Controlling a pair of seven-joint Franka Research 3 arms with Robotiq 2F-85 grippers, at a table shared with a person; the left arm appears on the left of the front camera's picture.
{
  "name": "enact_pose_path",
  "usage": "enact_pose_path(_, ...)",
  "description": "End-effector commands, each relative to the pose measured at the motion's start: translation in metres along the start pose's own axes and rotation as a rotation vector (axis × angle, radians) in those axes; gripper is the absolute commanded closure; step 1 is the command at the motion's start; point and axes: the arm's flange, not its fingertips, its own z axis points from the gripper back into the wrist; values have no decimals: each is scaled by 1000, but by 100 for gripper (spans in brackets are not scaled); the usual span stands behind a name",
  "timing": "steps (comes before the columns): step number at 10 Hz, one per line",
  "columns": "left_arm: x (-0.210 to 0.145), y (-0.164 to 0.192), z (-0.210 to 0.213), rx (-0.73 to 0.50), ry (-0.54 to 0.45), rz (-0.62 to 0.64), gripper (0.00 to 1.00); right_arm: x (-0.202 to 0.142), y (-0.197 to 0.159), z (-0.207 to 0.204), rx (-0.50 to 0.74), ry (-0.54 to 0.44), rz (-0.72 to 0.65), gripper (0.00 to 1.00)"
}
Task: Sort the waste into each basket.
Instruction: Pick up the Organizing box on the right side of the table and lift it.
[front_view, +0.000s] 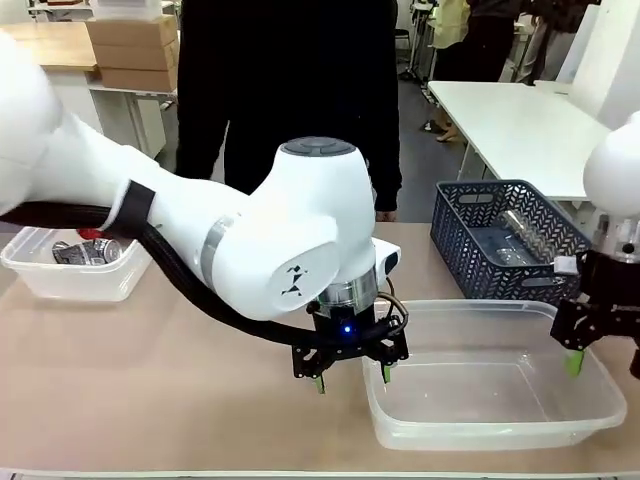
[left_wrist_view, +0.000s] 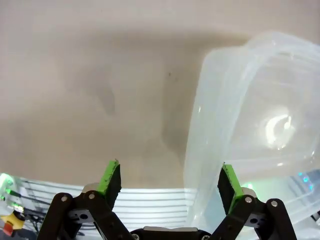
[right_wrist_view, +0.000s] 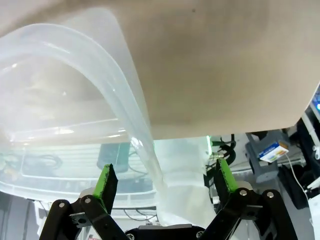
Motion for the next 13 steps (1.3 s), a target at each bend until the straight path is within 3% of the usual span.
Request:
enact_pose_path(1,4,-14,-2,26,-60,47,0,-27,-8,-40,49,-42,40,55)
enact_pose_path(2,4,-14,-3,33,-72,64,59,-28,-5,-43,73,-65,51,57)
enact_pose_path(3,3,-14,-4,31,-62,63,60,-29,-2,-51,79,-102,55,100)
enact_pose_path(4,4,-14,-4,32,-56,63,100,-28,-1,-58,92,-124,61,100)
enact_pose_path(5,4,-13,-3,31,-57,60,100,-27,-1,-65,98,-151,40,100)
enact_pose_path(6,3,-13,-3,26,-52,58,100,-26,-2,-70,109,-140,34,84)
enact_pose_path(7,2,-12,-3,27,-60,64,87,-26,-4,-73,106,-132,24,93)
enact_pose_path(8,3,-11,-3,27,-58,64,96,-28,-7,-70,115,-139,19,100)
enact_pose_path(9,3,-11,-2,26,-57,65,100,-31,-9,-68,106,-149,17,100)
enact_pose_path(13,3,-3,15,47,-43,44,100,-42,-6,-50,91,-160,-7,100)
